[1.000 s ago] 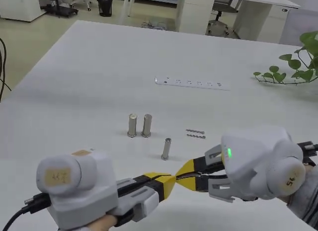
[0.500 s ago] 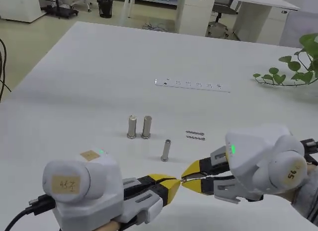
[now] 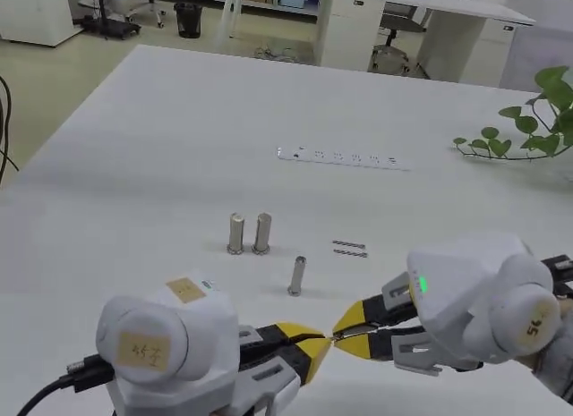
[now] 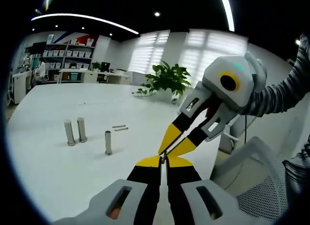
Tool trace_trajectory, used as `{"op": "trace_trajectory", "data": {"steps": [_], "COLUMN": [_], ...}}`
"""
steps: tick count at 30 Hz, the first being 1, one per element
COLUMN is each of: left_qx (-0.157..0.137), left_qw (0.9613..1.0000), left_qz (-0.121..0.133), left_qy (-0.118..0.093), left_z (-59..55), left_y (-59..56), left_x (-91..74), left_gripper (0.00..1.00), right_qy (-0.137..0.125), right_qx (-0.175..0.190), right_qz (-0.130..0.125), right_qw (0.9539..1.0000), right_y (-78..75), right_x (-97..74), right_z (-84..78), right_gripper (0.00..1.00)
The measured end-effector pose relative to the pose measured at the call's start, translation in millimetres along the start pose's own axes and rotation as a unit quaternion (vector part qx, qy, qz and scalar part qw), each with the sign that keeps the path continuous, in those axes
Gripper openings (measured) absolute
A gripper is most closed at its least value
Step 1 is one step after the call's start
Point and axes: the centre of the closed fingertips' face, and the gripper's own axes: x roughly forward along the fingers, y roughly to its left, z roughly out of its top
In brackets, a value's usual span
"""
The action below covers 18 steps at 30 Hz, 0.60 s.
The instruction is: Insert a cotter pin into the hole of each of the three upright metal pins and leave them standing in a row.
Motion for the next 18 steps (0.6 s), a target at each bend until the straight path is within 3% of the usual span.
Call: {"op": "trace_trajectory", "data": {"steps": [4, 10, 18], "left_qx": [0.011, 0.021, 0.053], "left_qw": [0.9998, 0.9992, 0.996], "left_qz": [0.014, 0.034, 0.072], "left_qy": [0.007, 0.005, 0.005], "left_z": [-1.3, -0.4, 6.1], "left_y": [5.5, 12.7, 30.1], "left_x": [-1.0, -1.4, -1.6], "left_gripper": [0.0, 0.08, 0.19], "right_qy": [0.005, 0.017, 0.054], "right_qx": [-0.005, -0.002, 0.017], "right_qz": [-0.006, -0.02, -0.055], "right_qw": [1.0, 0.9996, 0.9969], "right_y": [-1.6, -8.6, -29.2], "right_x": [0.8, 1.3, -2.2], "right_z": [-0.4, -5.3, -19.8], "right_gripper": [0.0, 0.0, 0.0]}}
